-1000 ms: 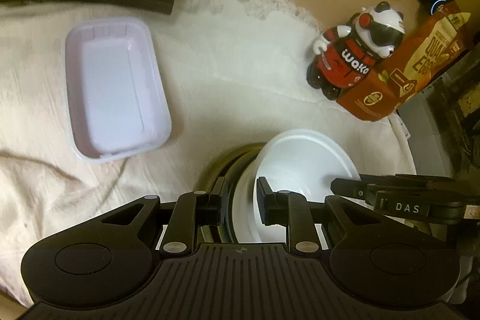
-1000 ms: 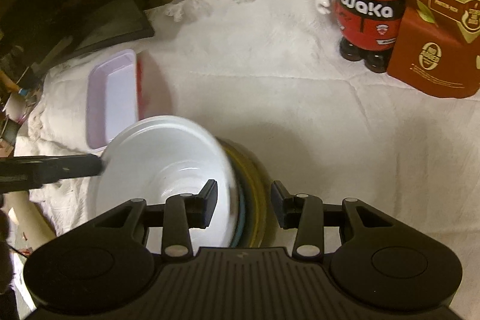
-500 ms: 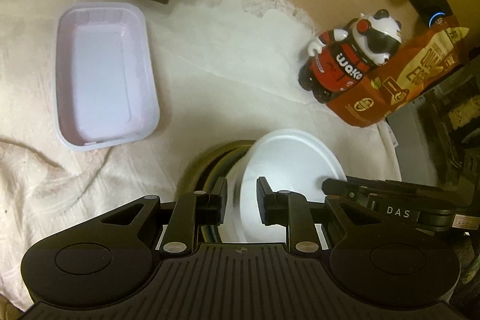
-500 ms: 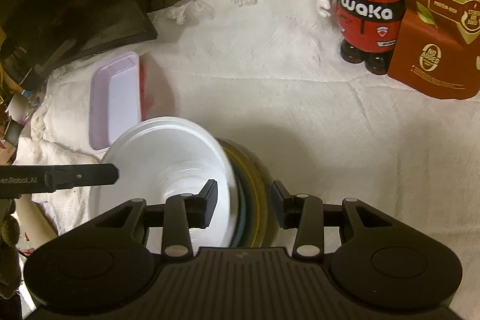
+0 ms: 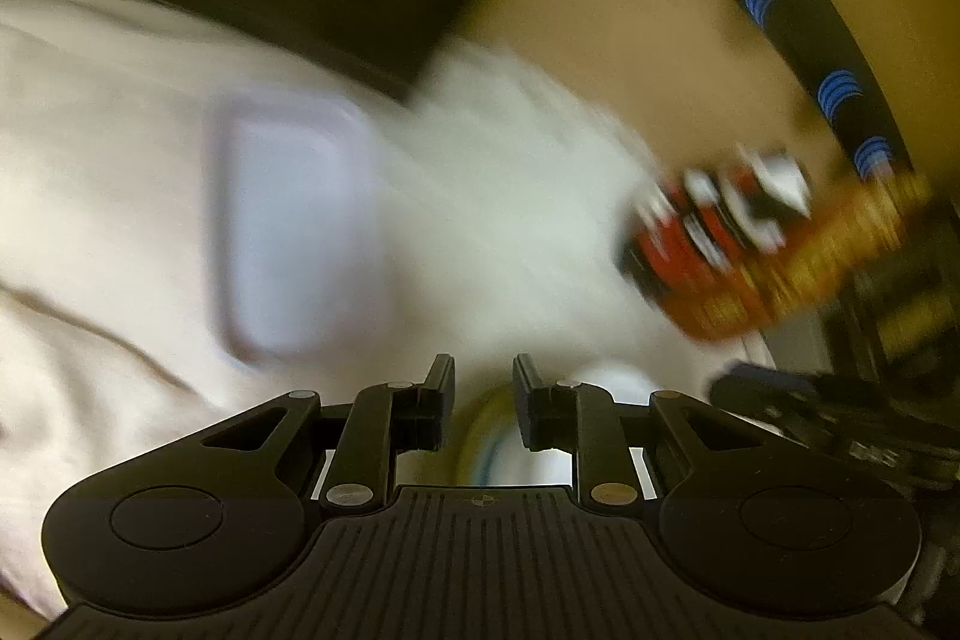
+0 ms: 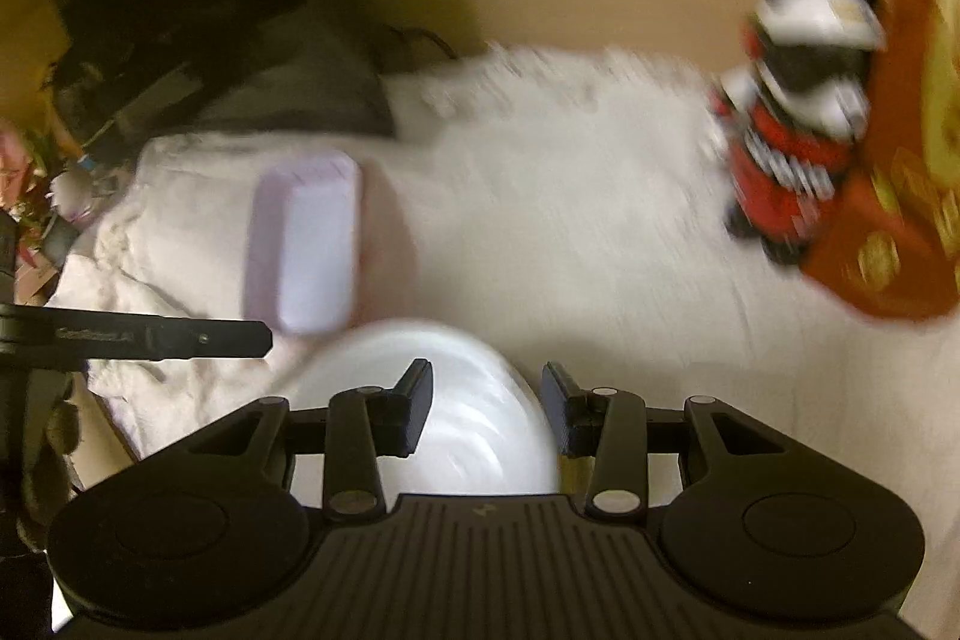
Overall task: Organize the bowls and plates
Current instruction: 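Move both grippers to the red-and-white rectangular tray, then close both grippers on the rim of the red-and-white tray, then lift the tray with both grippers and carry it over the bowl stack, then lower the tray onto the white bowl with both grippers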
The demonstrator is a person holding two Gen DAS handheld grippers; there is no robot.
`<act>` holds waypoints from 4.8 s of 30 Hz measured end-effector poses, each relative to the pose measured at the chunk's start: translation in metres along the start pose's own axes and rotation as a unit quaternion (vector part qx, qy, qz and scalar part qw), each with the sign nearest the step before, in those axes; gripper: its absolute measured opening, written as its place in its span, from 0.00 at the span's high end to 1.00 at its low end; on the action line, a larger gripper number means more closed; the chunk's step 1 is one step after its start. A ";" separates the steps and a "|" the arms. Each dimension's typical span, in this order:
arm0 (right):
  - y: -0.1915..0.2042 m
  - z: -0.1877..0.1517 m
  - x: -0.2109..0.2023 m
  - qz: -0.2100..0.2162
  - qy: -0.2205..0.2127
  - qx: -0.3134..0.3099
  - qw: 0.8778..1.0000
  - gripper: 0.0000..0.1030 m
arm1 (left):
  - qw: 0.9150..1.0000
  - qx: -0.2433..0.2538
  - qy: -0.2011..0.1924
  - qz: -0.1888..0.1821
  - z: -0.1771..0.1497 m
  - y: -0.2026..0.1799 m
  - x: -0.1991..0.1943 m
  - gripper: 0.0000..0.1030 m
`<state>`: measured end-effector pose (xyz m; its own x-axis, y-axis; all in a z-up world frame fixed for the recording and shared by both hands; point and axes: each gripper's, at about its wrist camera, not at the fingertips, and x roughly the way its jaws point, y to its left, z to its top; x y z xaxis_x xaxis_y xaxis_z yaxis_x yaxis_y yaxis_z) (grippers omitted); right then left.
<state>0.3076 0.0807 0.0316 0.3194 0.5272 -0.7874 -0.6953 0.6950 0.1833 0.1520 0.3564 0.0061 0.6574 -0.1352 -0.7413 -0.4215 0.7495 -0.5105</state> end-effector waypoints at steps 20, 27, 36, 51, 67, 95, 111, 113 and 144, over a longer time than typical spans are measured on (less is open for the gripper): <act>0.093 0.105 0.236 -0.032 0.222 0.091 0.970 0.60 | 0.992 -0.071 0.035 0.094 0.046 0.106 0.081 0.77; 0.112 0.084 0.219 0.022 0.230 0.103 0.968 0.66 | 0.995 -0.041 0.040 0.087 0.034 0.112 0.060 0.79; 0.140 0.032 0.165 0.088 0.216 0.102 0.967 0.66 | 0.994 -0.037 0.056 0.081 -0.010 0.124 0.010 0.79; 0.141 -0.059 0.176 0.067 0.215 0.159 0.961 0.64 | 0.992 -0.042 0.081 0.086 -0.053 0.144 0.017 0.80; 0.173 -0.084 0.187 0.001 0.097 0.084 0.992 0.63 | 0.992 0.047 0.079 0.082 -0.041 0.133 0.024 0.79; 0.139 -0.041 0.010 0.132 -0.107 0.090 0.981 0.64 | 0.991 0.114 -0.059 -0.037 -0.003 -0.021 -0.089 0.81; 0.008 -0.085 -0.020 0.051 -0.080 0.099 0.991 0.64 | 0.992 0.108 0.053 -0.031 -0.052 -0.101 0.018 0.82; 0.004 -0.091 -0.013 0.057 -0.067 0.101 0.991 0.64 | 0.993 0.105 0.059 -0.018 -0.055 -0.097 0.023 0.82; -0.001 -0.093 0.002 -0.005 -0.043 0.087 0.995 0.64 | 0.995 0.070 0.073 -0.015 -0.058 -0.081 0.021 0.83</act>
<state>0.2494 0.0352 -0.0245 0.3839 0.5548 -0.7381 -0.5721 0.7704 0.2816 0.1635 0.2548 0.0066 0.5666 -0.2435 -0.7872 -0.3050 0.8255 -0.4749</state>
